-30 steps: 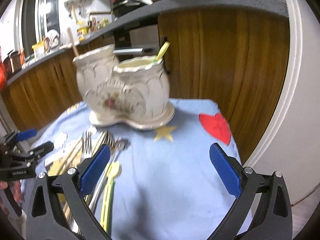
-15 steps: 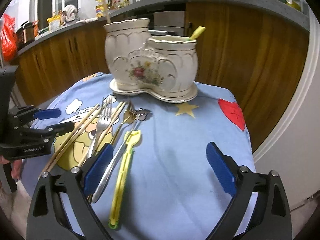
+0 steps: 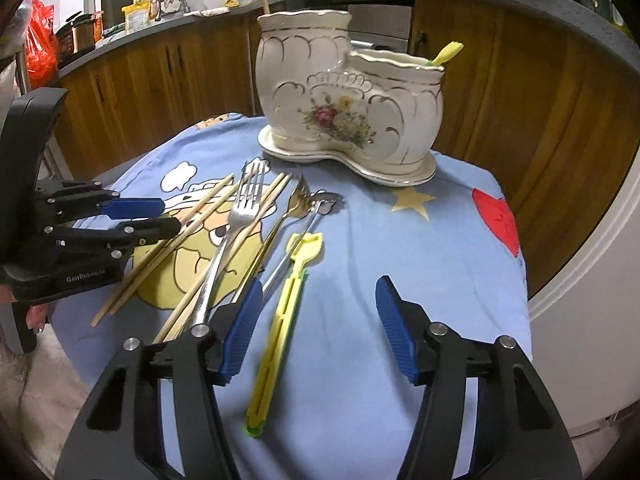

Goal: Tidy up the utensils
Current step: 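Grasp another wooden chopstick with the left tool while the right tool grasps a yellow spoon, then lift the chopstick and yellow spoon and carry both over the ceramic holder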

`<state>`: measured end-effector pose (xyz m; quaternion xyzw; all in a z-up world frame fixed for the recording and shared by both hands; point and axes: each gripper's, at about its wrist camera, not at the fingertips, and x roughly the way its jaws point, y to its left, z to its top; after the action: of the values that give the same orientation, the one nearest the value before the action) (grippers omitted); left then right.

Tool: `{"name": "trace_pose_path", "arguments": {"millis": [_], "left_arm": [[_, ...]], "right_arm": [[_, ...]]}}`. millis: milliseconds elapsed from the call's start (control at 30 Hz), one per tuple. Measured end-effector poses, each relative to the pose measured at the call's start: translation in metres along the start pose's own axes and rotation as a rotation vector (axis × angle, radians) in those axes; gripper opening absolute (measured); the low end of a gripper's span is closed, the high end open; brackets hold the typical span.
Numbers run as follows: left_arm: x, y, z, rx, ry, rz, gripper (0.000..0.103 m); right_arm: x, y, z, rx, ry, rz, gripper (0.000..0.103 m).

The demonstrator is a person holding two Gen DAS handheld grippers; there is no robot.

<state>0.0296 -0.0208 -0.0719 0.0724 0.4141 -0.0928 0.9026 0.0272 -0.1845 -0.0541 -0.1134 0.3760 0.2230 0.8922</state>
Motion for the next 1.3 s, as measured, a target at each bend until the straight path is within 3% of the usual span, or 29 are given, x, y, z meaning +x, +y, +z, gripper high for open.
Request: {"name": "trace_pose_path", "arguments": {"millis": [467,633,767,1300], "left_arm": [[0.002,0.003,-0.002,0.006,0.000,-0.002,0.015],[0.004,0.005,0.000,0.004,-0.003,0.003,0.011],[0.006,0.004,0.001,0.006,-0.009,0.010,0.011],[0.009,0.013,0.004,-0.036,-0.031,-0.008,0.005]], "right_arm": [[0.017,0.006,-0.007,-0.012,0.067,0.054,0.032],[0.022,0.007,-0.006,-0.019,0.062,0.054,0.027],[0.026,0.008,-0.004,-0.013,0.053,0.068,0.013],[0.011,-0.009,-0.001,0.066,-0.014,0.071,0.010]]}}
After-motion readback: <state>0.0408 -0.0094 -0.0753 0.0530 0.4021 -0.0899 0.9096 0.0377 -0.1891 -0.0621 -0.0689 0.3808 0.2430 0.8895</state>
